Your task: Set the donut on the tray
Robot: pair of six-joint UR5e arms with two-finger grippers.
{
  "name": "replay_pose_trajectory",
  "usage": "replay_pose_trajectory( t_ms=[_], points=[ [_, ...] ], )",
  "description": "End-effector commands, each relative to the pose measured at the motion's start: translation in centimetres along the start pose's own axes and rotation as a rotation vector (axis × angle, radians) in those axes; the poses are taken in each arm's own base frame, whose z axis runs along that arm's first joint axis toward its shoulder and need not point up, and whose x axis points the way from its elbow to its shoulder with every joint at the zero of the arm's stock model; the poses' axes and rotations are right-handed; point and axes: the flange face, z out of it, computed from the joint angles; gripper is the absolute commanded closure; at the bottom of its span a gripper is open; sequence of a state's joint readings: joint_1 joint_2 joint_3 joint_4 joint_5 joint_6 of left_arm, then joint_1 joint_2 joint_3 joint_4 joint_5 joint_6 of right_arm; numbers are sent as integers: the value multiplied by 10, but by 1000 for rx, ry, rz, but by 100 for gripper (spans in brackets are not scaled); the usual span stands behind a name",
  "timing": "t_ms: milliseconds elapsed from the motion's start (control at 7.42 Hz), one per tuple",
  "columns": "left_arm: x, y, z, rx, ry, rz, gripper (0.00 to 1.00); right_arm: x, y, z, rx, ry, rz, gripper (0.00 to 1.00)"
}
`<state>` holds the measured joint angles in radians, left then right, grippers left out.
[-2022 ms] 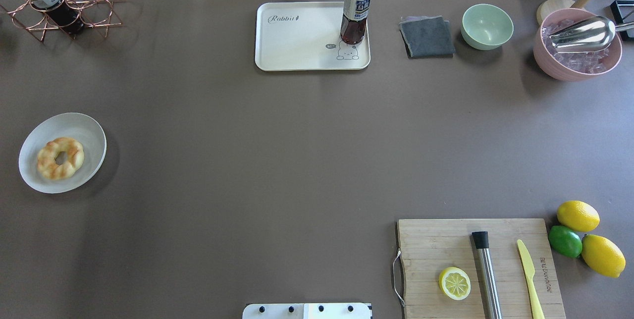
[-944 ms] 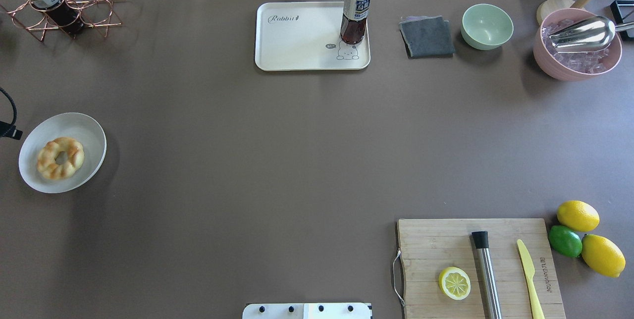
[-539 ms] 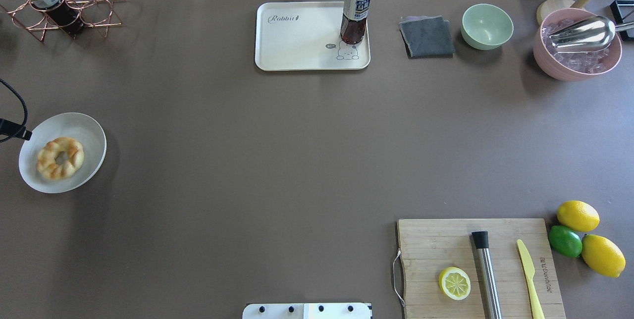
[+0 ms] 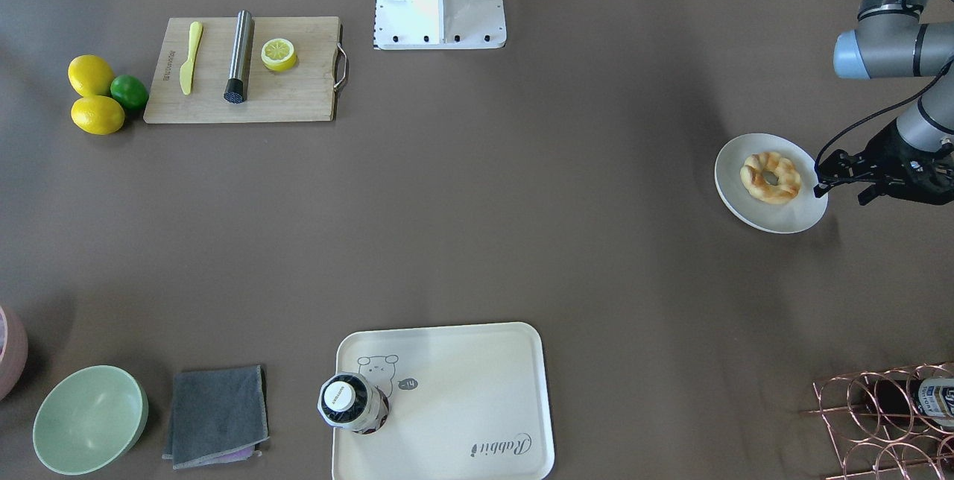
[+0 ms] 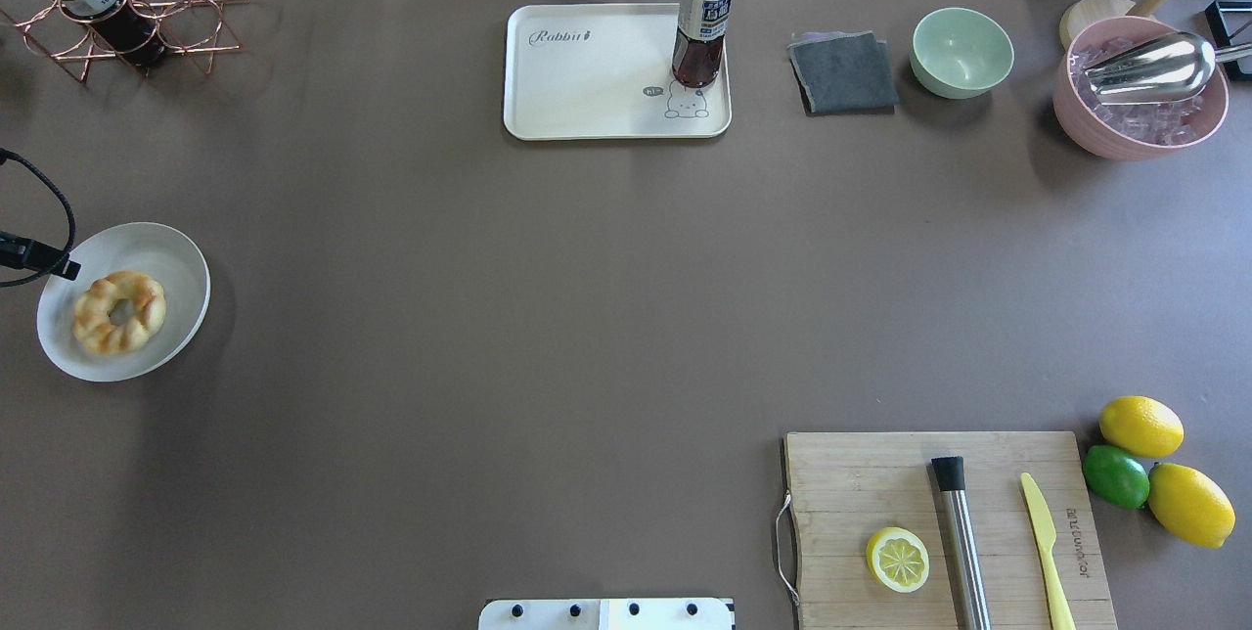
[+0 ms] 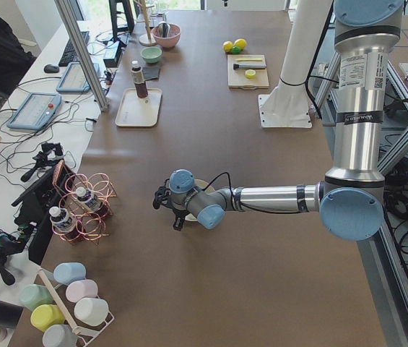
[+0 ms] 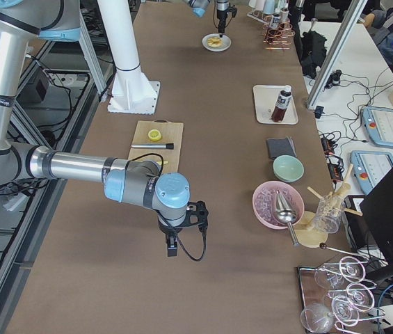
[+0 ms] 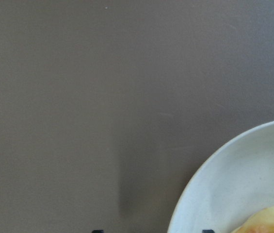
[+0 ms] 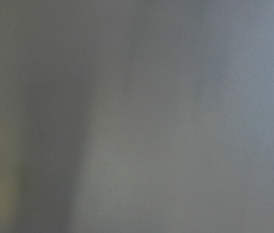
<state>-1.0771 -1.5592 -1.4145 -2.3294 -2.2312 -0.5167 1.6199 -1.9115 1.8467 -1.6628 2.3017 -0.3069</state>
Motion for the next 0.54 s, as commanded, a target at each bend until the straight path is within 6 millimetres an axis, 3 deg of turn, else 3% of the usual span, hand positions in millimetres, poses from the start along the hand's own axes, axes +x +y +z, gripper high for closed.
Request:
replay_pose_trajectory(
  t_ms=[0, 404],
  points=[
    [3, 1, 4, -6, 7, -2, 46, -1, -1, -2, 4, 0, -3, 1],
    [15, 4, 10, -20, 17, -56, 91, -3, -3, -3, 9, -1, -6, 1]
  ],
)
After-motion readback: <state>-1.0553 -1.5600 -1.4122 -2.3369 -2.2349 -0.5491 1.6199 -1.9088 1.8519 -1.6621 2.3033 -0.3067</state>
